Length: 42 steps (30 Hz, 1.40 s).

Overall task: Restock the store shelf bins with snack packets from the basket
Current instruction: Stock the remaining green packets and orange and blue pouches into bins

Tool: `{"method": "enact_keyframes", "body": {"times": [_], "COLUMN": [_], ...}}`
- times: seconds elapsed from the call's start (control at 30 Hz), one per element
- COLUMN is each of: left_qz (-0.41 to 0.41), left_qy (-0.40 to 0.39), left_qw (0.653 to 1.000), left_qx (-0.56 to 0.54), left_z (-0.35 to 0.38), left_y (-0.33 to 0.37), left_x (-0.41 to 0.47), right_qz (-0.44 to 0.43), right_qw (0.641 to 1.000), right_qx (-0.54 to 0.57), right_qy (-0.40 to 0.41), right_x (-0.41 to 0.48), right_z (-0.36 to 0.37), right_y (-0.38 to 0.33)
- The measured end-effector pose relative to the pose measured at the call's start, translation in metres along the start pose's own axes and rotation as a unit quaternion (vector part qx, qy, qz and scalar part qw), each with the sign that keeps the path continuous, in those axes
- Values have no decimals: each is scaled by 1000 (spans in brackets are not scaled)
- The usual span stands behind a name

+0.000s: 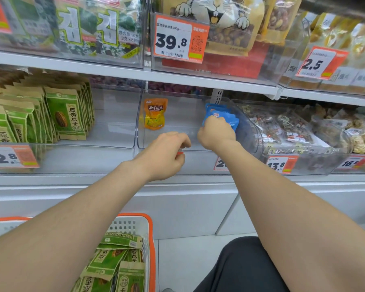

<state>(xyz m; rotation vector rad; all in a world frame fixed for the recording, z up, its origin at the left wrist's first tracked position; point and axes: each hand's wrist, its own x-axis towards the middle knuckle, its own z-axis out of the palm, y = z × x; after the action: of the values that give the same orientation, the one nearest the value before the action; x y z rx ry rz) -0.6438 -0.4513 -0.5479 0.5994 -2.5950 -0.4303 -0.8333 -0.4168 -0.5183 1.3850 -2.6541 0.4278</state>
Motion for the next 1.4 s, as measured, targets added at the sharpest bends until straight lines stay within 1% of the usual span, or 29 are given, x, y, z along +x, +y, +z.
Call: {"method": "enact_keyframes", "body": {"times": [0.07,0.13,0.17,0.23,0.3,0.37,0.47,0.53,0.57,0.67,0.73,0.8,0.87,0.9,0.97,1.1,1.23,1.3,1.4], "left_qz": [7,8,-7,-67,-129,-170,-197,-184,-183,-207,-224,-236,-245,-249,-252,-256,-251,-249,-256], "left_qy": [45,107,125,116,73,32,-43,-127,-174,-310,-365,-396,-407,-405,-403,-397,-404,-404,-403], "left_qw": [999,992,988,980,971,962,959,959,953,911,884,865,857,856,856,858,859,859,856], "left_qx": [17,66,93,144,189,210,201,172,167,177,189,199,201,201,202,200,191,192,196], "left_z": [-12,-31,-40,-58,-72,-80,-88,-89,-86,-70,-58,-49,-45,-44,-43,-45,-43,-43,-44], "left_y": [2,8,11,14,10,-2,-26,-41,-48,-69,-82,-94,-104,-110,-117,-123,-121,-122,-123], "left_x": [-9,-22,-27,-40,-55,-70,-93,-107,-114,-132,-140,-144,-145,-145,-144,-139,-134,-133,-134], "right_qz": [-60,-130,-165,-235,-293,-337,-371,-381,-386,-412,-439,-482,-521,-535,-554,-539,-571,-583,-618], "right_qw": [997,990,984,970,955,940,913,880,863,808,769,722,677,660,641,644,617,622,623], "right_qx": [-1,-2,1,18,39,40,4,-38,-63,-135,-195,-253,-296,-308,-319,-367,-407,-389,-357], "right_qy": [38,61,67,64,37,-22,-172,-280,-320,-398,-423,-427,-426,-427,-426,-400,-356,-351,-319], "right_x": [-15,-32,-40,-55,-69,-79,-93,-104,-109,-126,-139,-155,-168,-173,-181,-189,-189,-188,-187], "right_z": [-9,-16,-18,-23,-24,-21,-8,6,18,59,86,106,122,132,151,182,205,208,204], "right_y": [-19,-40,-48,-66,-84,-99,-119,-130,-135,-154,-165,-173,-178,-179,-179,-174,-175,-181,-191]}}
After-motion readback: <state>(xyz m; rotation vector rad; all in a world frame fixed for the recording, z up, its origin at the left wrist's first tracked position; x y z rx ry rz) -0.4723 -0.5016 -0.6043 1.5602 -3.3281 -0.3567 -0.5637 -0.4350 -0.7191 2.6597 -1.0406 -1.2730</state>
